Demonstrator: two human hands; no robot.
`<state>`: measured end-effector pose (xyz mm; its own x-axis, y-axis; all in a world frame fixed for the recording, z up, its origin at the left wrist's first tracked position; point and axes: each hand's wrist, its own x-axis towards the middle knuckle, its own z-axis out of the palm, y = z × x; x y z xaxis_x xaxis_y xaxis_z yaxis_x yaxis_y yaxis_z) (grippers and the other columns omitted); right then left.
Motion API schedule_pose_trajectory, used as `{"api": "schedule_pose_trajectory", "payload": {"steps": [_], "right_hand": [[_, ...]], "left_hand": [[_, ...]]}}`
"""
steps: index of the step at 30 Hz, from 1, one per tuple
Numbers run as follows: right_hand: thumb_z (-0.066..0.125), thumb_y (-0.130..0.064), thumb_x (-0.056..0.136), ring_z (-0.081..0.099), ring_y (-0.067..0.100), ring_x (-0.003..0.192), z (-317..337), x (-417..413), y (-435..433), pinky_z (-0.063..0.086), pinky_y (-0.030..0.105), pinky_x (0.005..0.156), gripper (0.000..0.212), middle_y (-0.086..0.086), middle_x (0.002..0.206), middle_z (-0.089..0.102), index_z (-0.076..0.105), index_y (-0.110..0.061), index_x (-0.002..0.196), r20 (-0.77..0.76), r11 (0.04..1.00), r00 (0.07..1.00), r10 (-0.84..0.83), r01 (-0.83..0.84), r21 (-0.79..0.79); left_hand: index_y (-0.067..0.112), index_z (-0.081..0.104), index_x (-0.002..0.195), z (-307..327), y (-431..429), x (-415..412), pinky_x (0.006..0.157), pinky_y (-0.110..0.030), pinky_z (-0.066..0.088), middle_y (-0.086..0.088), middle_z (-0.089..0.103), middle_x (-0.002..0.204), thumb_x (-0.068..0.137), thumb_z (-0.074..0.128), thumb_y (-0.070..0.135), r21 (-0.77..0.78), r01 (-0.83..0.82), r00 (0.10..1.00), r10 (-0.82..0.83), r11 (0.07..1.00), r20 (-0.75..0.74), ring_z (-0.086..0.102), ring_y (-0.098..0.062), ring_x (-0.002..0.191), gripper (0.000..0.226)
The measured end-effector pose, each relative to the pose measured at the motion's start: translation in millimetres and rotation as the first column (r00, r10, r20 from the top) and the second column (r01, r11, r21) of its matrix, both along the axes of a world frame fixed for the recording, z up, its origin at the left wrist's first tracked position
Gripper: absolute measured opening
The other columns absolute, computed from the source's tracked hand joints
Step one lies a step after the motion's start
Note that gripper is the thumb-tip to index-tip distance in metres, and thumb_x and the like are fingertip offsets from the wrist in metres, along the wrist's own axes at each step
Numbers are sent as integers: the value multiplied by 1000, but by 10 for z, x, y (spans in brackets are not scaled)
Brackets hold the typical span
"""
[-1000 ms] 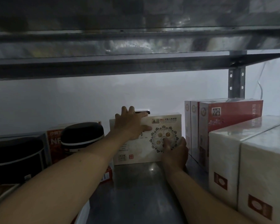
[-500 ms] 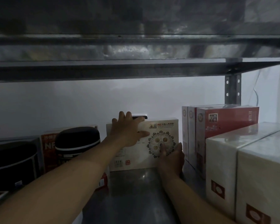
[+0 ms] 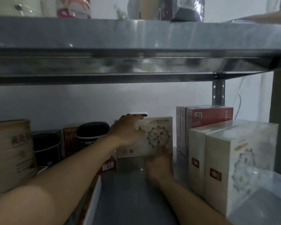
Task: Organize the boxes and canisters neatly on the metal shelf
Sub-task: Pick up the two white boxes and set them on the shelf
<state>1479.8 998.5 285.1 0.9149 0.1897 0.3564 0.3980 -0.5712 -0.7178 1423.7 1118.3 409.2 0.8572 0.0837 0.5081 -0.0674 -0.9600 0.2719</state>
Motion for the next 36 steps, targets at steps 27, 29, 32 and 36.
{"api": "schedule_pose_trajectory", "payload": {"steps": [27, 29, 32, 36], "right_hand": [[75, -33, 86, 56, 16, 117, 126, -1299, -2491, 42, 26, 102, 44, 1, 124, 63, 61, -13, 123, 342, 982, 939, 17, -79, 169], [76, -38, 84, 53, 18, 122, 143, -1168, -2654, 39, 27, 103, 57, 2, 130, 59, 55, -13, 131, 281, 973, 959, -44, -22, 229], [80, -44, 79, 45, 22, 132, 181, -944, -2865, 36, 37, 113, 82, 5, 144, 47, 40, -14, 144, 118, 929, 990, -79, 30, 369], [80, -43, 79, 40, 25, 138, 210, -612, -3069, 35, 37, 108, 99, 6, 155, 35, 22, -16, 154, -100, 883, 991, -84, 121, 454]], "left_hand": [[33, 33, 148, -786, -1596, -1251, 107, -33, 33, 4, 35, 153, 84, 70, 46, -510, -19, 990, -57, 860, -133, 36, -18, 137, 76], [33, 27, 151, -828, -1814, -1230, 109, -35, 30, 6, 30, 156, 80, 75, 45, -578, -4, 990, -80, 816, -120, 32, -18, 140, 86], [32, 11, 155, -872, -2099, -1154, 113, -37, 26, 7, 23, 160, 76, 81, 38, -661, 9, 989, -103, 750, -103, 25, -17, 144, 106], [28, -1, 155, -915, -2296, -1001, 114, -38, 25, 6, 25, 159, 71, 86, 29, -736, 55, 991, -130, 674, -45, 26, -16, 144, 121]]}}
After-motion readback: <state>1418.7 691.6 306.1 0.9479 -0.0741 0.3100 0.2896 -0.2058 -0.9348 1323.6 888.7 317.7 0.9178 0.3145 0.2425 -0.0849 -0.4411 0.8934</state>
